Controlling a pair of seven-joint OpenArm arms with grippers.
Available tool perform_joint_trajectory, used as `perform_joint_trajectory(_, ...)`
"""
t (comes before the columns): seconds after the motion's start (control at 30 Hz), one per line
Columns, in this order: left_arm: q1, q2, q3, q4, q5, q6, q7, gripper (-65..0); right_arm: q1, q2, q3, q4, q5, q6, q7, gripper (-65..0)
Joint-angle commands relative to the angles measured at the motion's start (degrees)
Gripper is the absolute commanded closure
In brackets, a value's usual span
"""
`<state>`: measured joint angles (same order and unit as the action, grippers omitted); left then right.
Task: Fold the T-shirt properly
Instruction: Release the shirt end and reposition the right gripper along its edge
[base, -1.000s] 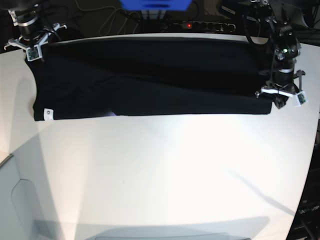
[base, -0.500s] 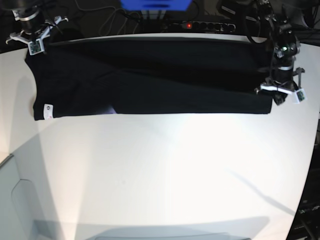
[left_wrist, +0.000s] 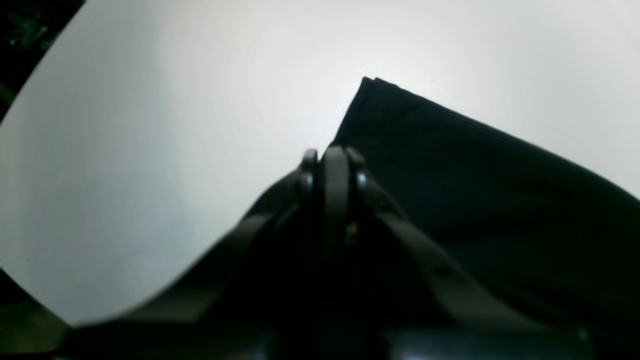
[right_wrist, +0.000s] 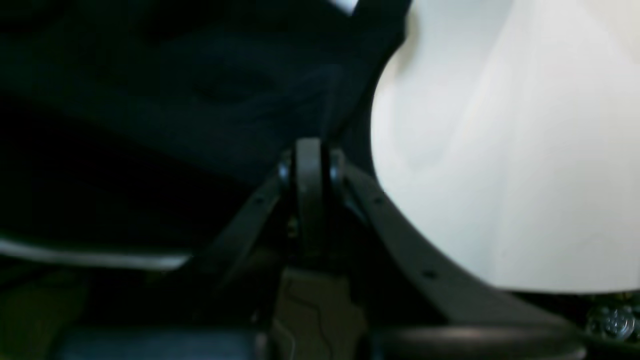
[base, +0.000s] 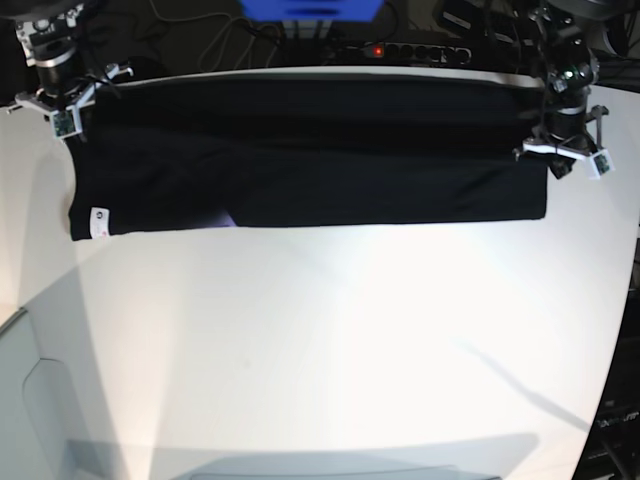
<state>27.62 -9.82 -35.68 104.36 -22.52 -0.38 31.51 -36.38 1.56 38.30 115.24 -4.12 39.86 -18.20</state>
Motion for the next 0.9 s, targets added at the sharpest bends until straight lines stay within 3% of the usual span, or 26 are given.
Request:
perform_joint_trajectory(0.0,0.3,-0.7,-0.4,0.9,0.1,0.0,-1.5,0.0,0.1,0.3,1.0,0.8,0.6,0.1,1.0,0.0)
perform_joint_trajectory(0.3,-0.1,-0.2,-0.4,-4.4,0.1,0.0,-1.5,0.0,4.1,-1.5,1.0,-0.1,0.3,0.1,0.7,0.0)
perform_joint_trajectory(0.63,-0.9,-0.2,-0.2,-4.3,0.1,0.0,-1.5,0.0,6.5,0.5,1.0,-8.4,0.2,0.1,0.7,0.0)
perform_joint_trajectory(0.73,-0.9,-0.2,-0.1,-4.3,0.1,0.0,-1.5,0.0,7.1,1.1,1.0,-8.4,0.6,0.1,0.7,-6.4)
perform_joint_trajectory(0.87,-0.9,-0.1,-0.1,-4.4,0.1,0.0,-1.5,0.0,8.6,1.0,1.3,-8.1,0.5,0.1,0.7,-21.5)
